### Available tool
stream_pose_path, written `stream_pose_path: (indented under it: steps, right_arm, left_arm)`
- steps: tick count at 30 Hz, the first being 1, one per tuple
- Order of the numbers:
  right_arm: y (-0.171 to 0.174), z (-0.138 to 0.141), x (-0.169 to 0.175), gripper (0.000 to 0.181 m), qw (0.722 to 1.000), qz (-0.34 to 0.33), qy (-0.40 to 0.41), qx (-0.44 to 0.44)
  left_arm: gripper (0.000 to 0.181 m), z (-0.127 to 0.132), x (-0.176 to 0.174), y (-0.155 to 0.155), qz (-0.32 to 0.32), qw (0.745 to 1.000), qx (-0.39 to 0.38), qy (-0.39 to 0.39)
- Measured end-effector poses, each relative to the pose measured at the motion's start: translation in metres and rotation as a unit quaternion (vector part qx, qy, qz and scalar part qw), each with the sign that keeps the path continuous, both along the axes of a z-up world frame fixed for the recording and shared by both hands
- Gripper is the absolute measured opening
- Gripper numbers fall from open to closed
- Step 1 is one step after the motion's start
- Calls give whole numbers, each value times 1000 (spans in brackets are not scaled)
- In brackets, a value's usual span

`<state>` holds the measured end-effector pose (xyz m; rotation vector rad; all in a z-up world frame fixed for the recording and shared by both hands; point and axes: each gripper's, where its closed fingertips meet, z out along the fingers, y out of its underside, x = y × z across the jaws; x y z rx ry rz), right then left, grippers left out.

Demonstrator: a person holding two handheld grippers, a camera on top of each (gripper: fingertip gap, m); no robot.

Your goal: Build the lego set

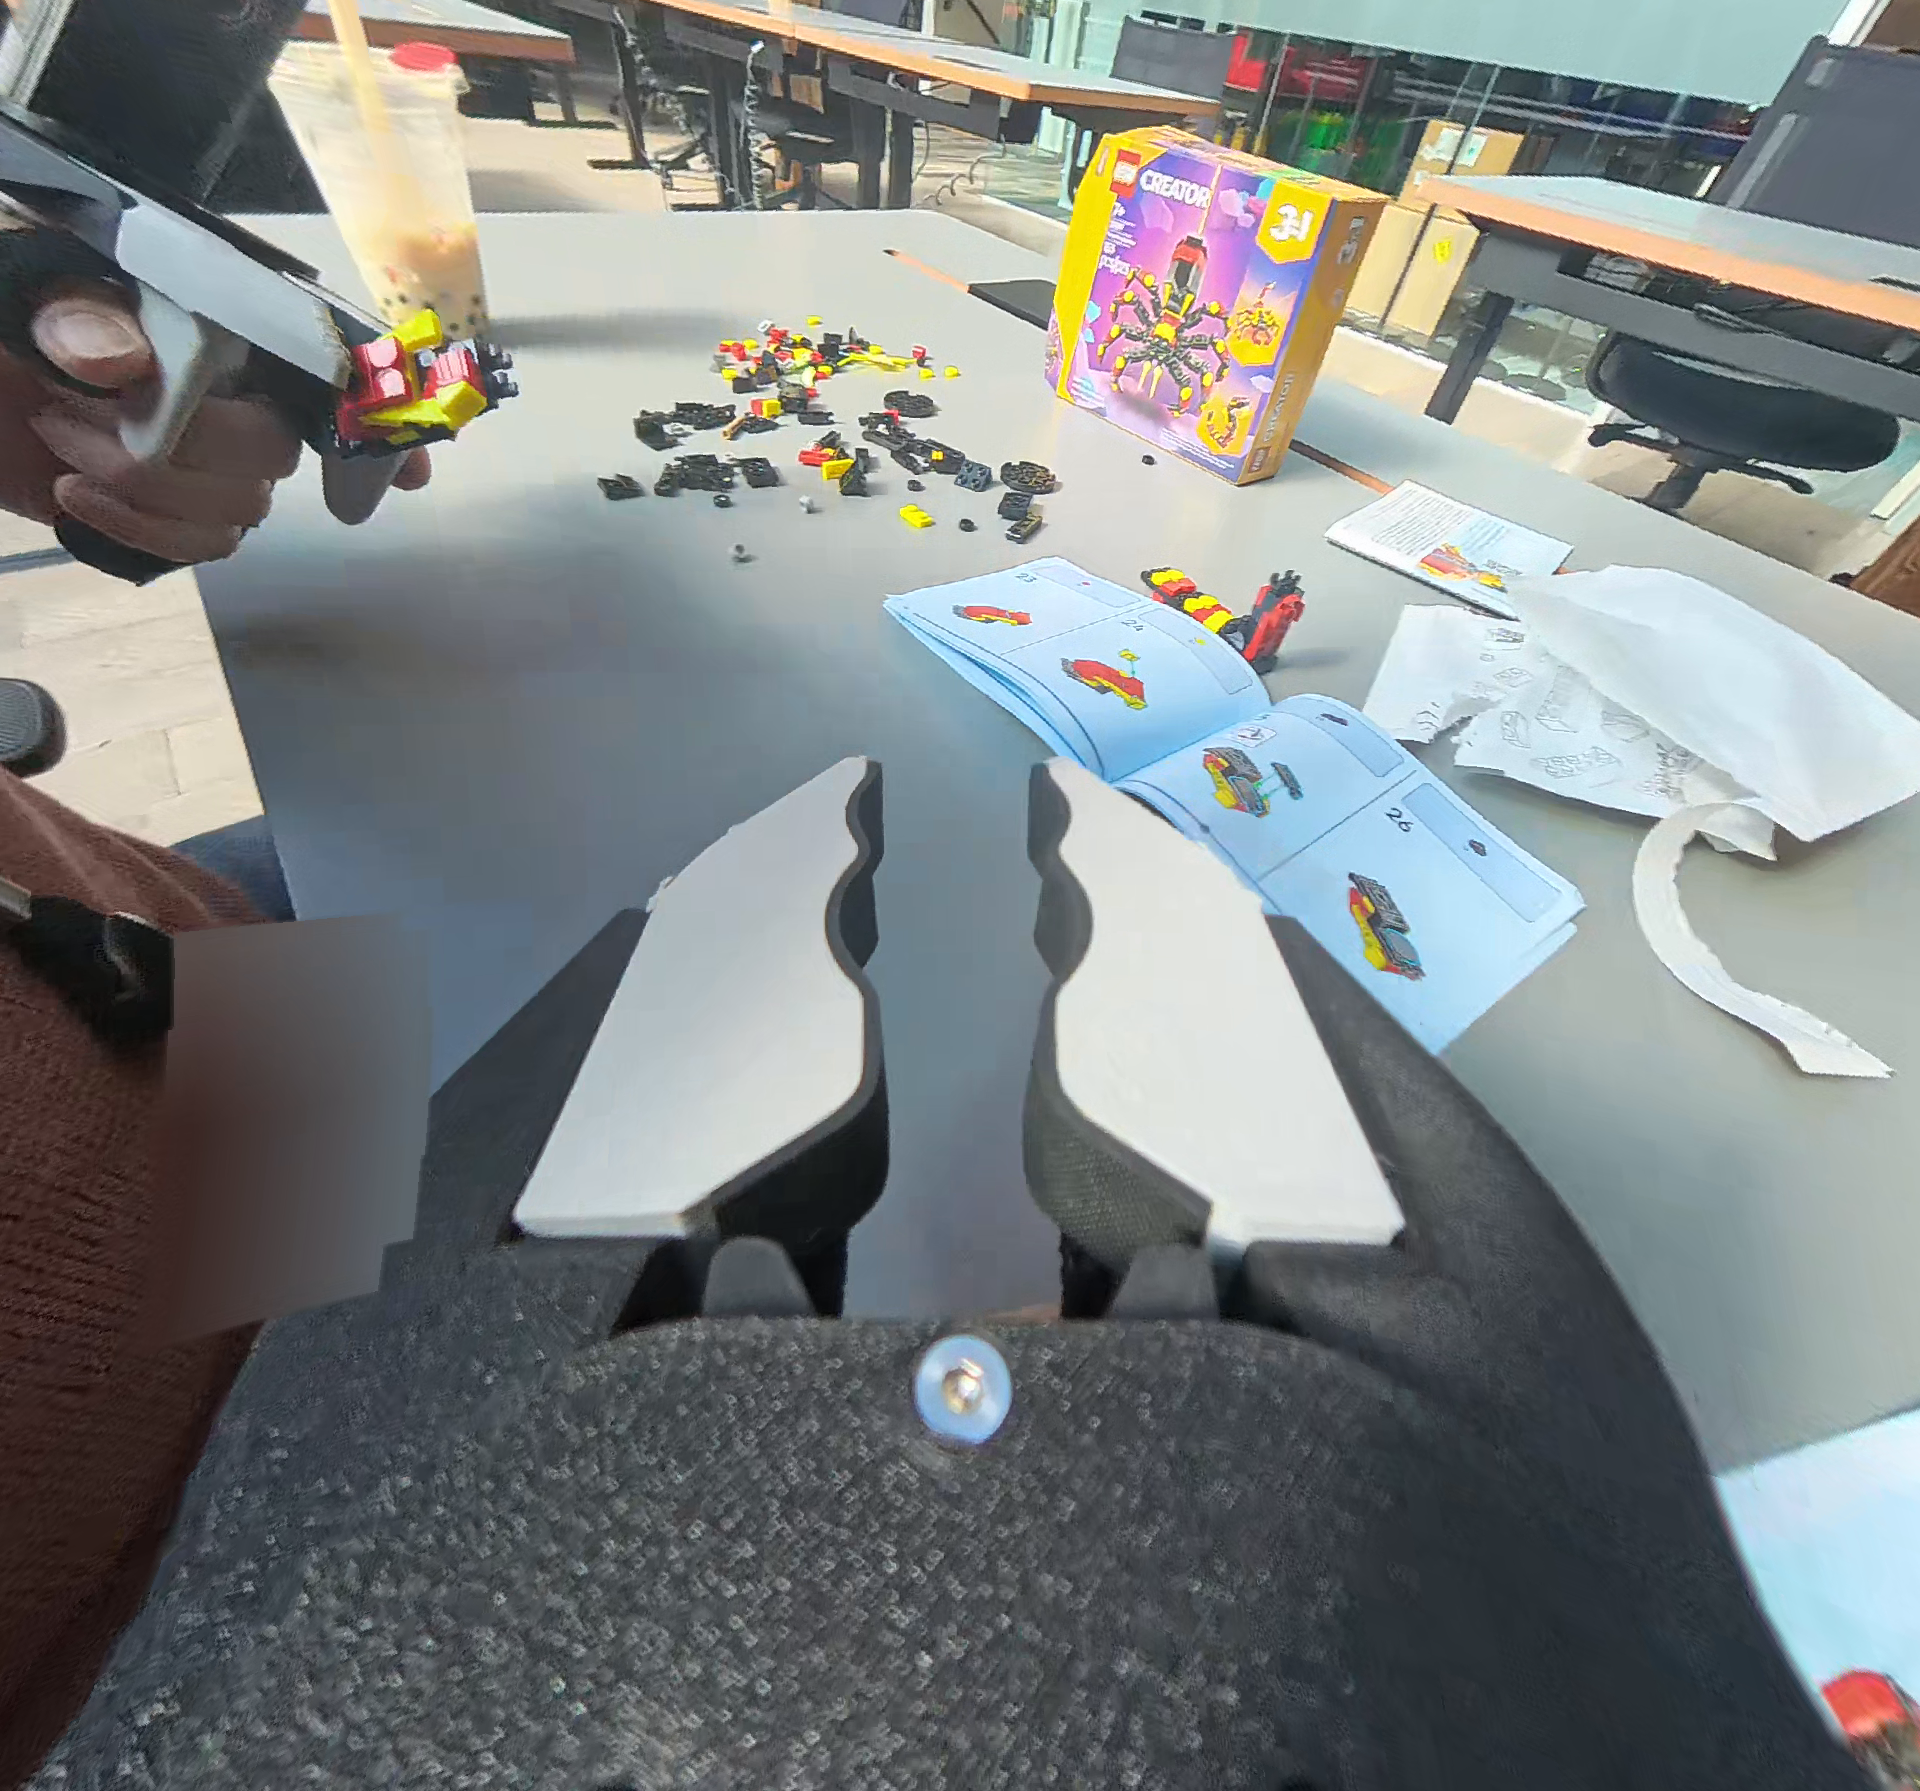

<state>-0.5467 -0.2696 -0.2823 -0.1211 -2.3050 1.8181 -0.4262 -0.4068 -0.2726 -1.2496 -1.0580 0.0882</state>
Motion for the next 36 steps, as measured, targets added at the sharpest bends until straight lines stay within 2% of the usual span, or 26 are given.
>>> stream_pose_path:
  steps: [3,7,11,15,16,19,22,24,26,28,31,33,36]
  right_arm:
    - [-31,0,4,24,998,59,-32,8]
    - [-93,12,9,24,993,112,-28,13]
    - [-158,37,11,30,992,127,-14,-3]
    - [-216,38,7,29,988,133,61,52]
    - [-230,37,6,26,983,138,95,70]
    - [-271,31,9,5,966,164,171,101]
    - [-323,10,26,6,950,238,158,124]
    - [-359,-26,19,20,938,248,151,190]
    - [-384,-58,19,23,932,255,64,248]
    - [-397,-66,28,19,933,251,-3,258]
    - [-408,-74,24,17,936,211,11,283]
    - [-409,-83,29,16,926,219,-7,306]
    - [-413,-87,25,14,925,215,5,314]
  left_arm:
    - [22,-5,33,-47,101,995,22,-8]
    - [22,-6,51,-95,163,986,26,0]
    - [22,3,50,-123,179,983,12,33]
    - [23,12,43,-131,149,987,-15,57]
    - [23,14,44,-134,145,987,-26,65]
    - [23,26,52,-154,150,983,-51,92]
    - [22,28,57,-171,149,983,-51,91]
    - [22,21,56,-173,143,985,-55,85]
    - [23,13,54,-172,132,986,-66,81]
    - [22,8,54,-176,134,985,-78,81]
    - [22,6,56,-184,141,983,-74,90]
    - [22,5,57,-186,135,984,-64,92]
    - [22,3,58,-189,130,986,-55,92]
